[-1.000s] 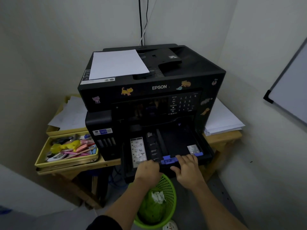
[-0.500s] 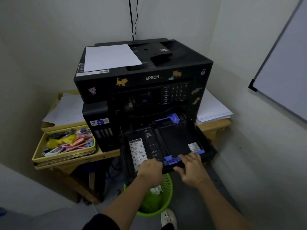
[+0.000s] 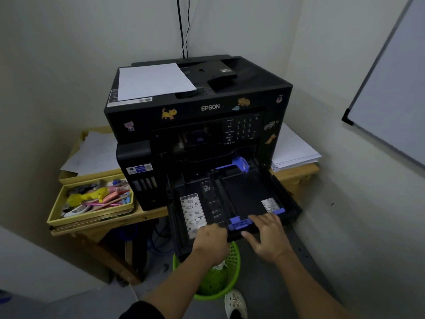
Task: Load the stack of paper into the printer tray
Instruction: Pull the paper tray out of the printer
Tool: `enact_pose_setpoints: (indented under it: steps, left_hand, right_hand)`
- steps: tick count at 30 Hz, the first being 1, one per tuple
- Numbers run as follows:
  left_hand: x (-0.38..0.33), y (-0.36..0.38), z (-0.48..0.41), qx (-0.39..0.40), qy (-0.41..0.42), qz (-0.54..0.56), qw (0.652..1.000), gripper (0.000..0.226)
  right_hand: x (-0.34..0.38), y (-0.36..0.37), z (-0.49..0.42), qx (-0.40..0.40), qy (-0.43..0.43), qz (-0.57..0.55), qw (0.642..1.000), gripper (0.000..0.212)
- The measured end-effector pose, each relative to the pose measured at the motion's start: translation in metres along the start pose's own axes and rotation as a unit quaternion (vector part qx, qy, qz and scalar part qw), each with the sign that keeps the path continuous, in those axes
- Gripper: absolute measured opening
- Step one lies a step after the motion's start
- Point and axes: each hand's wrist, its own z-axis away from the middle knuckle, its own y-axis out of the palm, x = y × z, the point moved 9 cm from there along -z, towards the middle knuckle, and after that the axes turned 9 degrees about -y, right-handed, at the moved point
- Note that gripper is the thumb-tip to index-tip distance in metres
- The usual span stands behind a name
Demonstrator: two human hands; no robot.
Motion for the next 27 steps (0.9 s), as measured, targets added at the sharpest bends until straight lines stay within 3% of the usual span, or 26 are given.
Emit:
enact_pose_setpoints:
  steps: [5,9,14,16,18,21,23,25,27]
  left_hand:
    - [-0.001,-0.004,0.001,-0.006,-0.01,0.017,1.0,0.028]
    - [-0.002,-0.008,0.0,0.035,-0.005,0.056,0.998,0.028]
    - [0.015,-0.038,-0.02,0.099,-0.046,0.234,0.966,0.034]
    - [0.031,-0.076,-0.037,0.02,-0.073,0.286,0.955,0.031]
    - [0.057,-0.127,-0.05,-0.117,-0.115,0.334,0.928,0.025]
    - [0.095,-0.209,-0.059,-0.321,-0.13,0.411,0.843,0.027]
    - [0.117,-0.255,-0.064,-0.411,-0.115,0.431,0.795,0.023]
    - [0.137,-0.288,-0.076,-0.452,-0.12,0.403,0.787,0.025]
    - [0.157,-0.307,-0.096,-0.451,-0.159,0.344,0.808,0.031]
  right_hand:
    - [0.002,-0.007,-0.001,-0.058,0.014,0.005,0.998,0.056]
    - [0.007,-0.015,-0.011,-0.09,0.07,0.036,0.993,0.049]
    - [0.03,-0.059,-0.046,-0.212,0.1,0.042,0.971,0.054]
    - [0.041,-0.08,-0.072,-0.249,0.108,0.011,0.962,0.052]
    - [0.053,-0.102,-0.104,-0.275,0.106,-0.027,0.955,0.045]
    - [0.079,-0.14,-0.156,-0.32,0.083,-0.073,0.941,0.035]
    - [0.096,-0.166,-0.191,-0.34,0.063,-0.114,0.931,0.031]
    - [0.113,-0.19,-0.224,-0.359,0.033,-0.161,0.919,0.027]
    - [0.123,-0.207,-0.257,-0.357,0.015,-0.203,0.912,0.024]
